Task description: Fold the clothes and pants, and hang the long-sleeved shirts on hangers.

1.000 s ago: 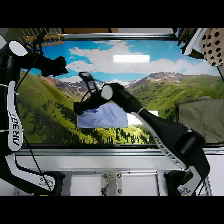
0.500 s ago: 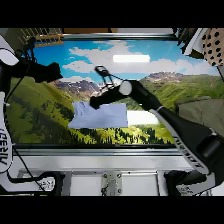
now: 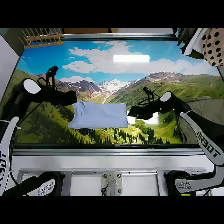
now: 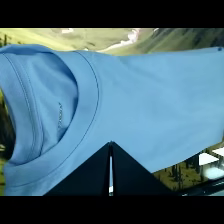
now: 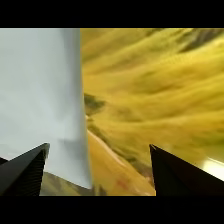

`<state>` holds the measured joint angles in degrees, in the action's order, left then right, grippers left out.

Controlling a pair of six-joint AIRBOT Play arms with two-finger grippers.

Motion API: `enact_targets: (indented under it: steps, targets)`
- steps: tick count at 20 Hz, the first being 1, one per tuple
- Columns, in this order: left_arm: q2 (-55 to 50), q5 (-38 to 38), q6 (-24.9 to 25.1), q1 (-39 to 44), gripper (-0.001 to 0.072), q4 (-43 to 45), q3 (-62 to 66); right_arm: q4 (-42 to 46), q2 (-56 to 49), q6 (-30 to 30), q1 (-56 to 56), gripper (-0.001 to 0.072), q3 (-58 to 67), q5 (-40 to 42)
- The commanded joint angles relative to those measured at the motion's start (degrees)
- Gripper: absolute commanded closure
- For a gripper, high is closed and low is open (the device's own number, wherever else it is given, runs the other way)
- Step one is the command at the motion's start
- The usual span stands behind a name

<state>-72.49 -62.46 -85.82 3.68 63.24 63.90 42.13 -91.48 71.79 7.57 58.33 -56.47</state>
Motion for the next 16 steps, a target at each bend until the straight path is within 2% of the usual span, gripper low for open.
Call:
enact_targets:
  steps: [1, 4, 6, 7, 9, 11, 13, 16]
  targets:
    - [0.8, 1.9, 0.1, 2.4, 0.0697, 0.0, -2.4, -17.5, -4.2, -8.3, 0.6, -0.0008, -1.9, 2.3]
    - [0.8, 3.1, 0.1, 2.9, 0.0697, -0.3, -2.4, -25.8, -6.8, -12.0, 5.9, -0.0003, -1.2, 5.4]
    - [0.8, 3.1, 0.1, 2.9, 0.0697, -0.3, -2.4, -26.4, -8.2, -12.1, 9.6, -0.0001, 0.4, 5.7]
    - [0.8, 3.1, 0.1, 2.9, 0.0697, -0.3, -2.4, -26.4, -8.8, -12.1, 11.1, 0.0038, 1.3, 5.7]
    - [0.8, 3.1, 0.1, 2.9, 0.0696, -0.3, -2.4, -26.4, -9.5, -14.3, 13.2, 0.0406, 2.7, 5.7]
    - [0.8, 3.0, 0.1, 2.9, 0.0697, -0.3, -2.4, -26.3, -9.3, -17.5, 13.6, 0.0705, 3.7, 5.2]
    - [0.8, 2.9, 0.1, 2.9, 0.0697, -0.3, -2.4, -24.3, -7.1, -15.8, 11.8, 0.07, 4.8, 5.1]
    - [0.8, 2.9, 0.1, 2.9, 0.0697, -0.3, -2.4, -9.0, 0.4, -2.7, 4.2, 0.07, 7.3, 5.0]
